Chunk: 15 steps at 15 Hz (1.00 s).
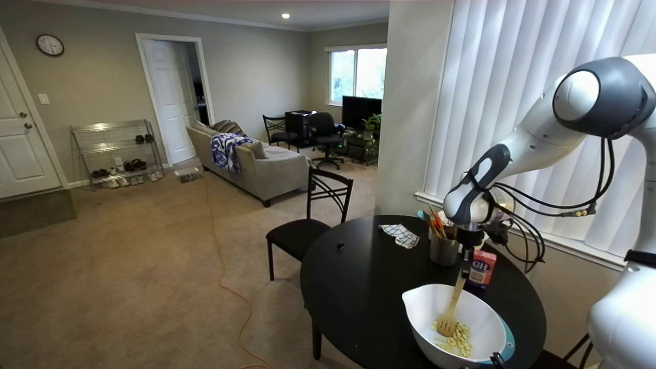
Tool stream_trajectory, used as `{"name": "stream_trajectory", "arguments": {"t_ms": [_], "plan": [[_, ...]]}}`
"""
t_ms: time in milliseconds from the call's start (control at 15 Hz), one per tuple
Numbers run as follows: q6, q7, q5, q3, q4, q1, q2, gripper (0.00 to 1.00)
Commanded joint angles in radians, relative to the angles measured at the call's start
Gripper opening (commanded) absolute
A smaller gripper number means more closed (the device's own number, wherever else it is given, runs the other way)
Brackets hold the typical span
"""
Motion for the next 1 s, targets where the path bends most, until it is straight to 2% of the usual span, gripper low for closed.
{"name": "stream_trajectory", "arguments": {"t_ms": [0,133,400,933], "plan": [[-0.083,-0.083,0.077,0.037,-0.011,-0.067,-0.004,0.05],[-0.17,-0.139,0.125,0.047,0.006,-0.089,-0.001,0.05],[-0.302,-0.155,0.149,0.032,0.023,-0.091,0.017,0.05],[-0.367,-0.141,0.209,0.035,0.041,-0.091,0.039,0.05]]}}
